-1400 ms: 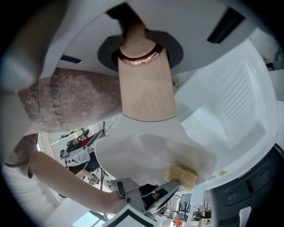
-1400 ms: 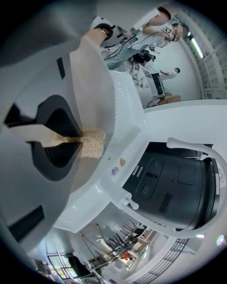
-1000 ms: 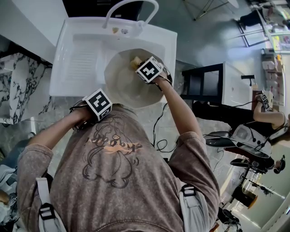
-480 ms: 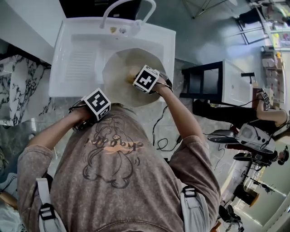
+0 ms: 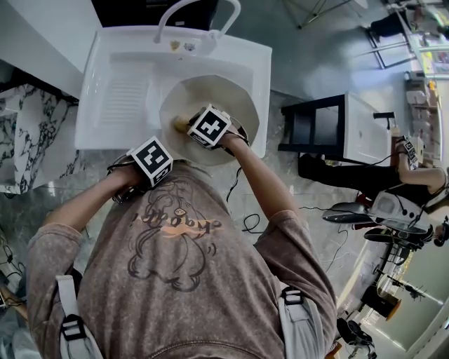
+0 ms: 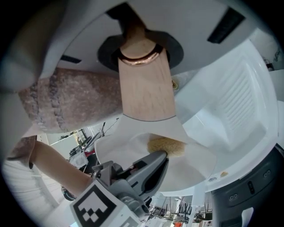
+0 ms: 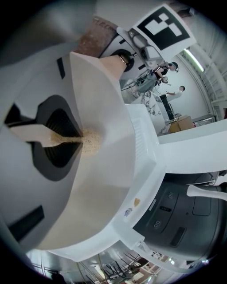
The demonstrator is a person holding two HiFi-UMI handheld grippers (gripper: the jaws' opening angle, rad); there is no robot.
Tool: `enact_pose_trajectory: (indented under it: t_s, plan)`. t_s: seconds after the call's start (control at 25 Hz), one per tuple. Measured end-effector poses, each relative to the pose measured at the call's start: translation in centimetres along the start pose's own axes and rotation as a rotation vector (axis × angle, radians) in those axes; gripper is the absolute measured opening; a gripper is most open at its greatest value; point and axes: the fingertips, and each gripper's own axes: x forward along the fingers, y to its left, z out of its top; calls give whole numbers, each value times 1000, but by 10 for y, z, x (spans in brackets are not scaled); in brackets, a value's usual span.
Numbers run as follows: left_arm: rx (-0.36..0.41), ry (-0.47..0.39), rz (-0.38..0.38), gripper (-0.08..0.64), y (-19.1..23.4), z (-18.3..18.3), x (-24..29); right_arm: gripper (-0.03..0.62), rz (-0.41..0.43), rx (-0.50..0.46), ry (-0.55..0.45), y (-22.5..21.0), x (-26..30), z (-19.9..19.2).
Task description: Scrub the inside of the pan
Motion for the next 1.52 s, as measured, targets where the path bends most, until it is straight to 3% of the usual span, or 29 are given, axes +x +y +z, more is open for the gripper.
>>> enact_pose_trajectory:
  t_s: [0.24, 0.48, 0.8, 1.12, 1.28, 1.52]
  plan:
    - [-7, -8, 1, 46, -2, -1, 0, 51, -16, 77, -40, -20, 0, 7]
    - [-38, -36, -9, 47, 2, 2, -3, 51, -26, 73, -89, -23, -10, 17]
    - [-83, -47, 3, 48, 17, -8, -1, 51, -31, 141, -176, -30, -30, 26]
    - [-160, -86, 34, 48, 43, -26, -10, 51, -65, 203, -340, -38, -84, 34]
    - [-238, -124, 29, 48, 59, -35, -19, 51, -100, 271, -422, -47, -108, 25]
    - [-313, -168, 73, 48, 84, -47, -33, 51, -112, 410, -623, -59, -153, 16]
